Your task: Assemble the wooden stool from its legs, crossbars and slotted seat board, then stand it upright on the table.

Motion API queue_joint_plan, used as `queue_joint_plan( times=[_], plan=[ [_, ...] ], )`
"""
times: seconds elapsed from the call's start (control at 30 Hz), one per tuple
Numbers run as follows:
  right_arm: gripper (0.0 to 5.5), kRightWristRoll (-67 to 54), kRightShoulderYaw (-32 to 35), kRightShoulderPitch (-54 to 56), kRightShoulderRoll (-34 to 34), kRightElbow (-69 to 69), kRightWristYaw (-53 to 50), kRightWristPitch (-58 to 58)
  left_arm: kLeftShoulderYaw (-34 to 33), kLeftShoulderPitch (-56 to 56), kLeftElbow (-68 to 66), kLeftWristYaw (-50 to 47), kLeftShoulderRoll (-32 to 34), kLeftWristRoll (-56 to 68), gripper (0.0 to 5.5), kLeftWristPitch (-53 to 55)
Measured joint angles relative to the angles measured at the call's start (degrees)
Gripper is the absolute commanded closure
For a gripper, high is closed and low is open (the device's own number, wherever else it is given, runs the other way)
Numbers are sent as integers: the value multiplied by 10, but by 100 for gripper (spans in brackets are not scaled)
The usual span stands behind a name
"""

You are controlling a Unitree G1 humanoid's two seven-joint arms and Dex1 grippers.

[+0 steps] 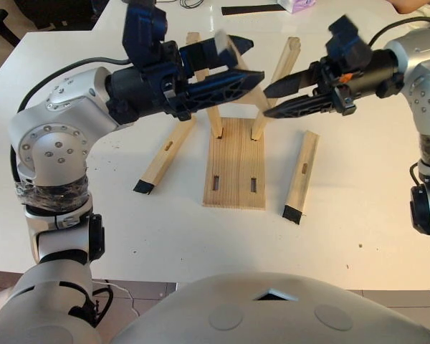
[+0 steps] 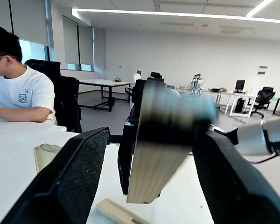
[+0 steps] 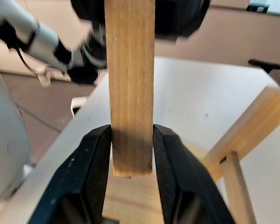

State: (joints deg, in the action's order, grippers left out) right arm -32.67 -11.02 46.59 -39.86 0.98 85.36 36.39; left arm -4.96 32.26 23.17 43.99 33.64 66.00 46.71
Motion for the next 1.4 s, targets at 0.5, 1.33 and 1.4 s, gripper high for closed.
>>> queue_joint_plan(
  times=[0.5,1.33,1.4],
  plan=[
    [420,0,1,-10,0,4,6,1,2,-36,17,31,-1,-39,283,-13],
    [309,4,25,-54,22,2,-37,-33,1,-82,9,64,3,-110,419,-62],
    [309,23,29,-72,19,-5,-52,-57,2,-90,-6,99,16,-131,419,-83]
  ],
)
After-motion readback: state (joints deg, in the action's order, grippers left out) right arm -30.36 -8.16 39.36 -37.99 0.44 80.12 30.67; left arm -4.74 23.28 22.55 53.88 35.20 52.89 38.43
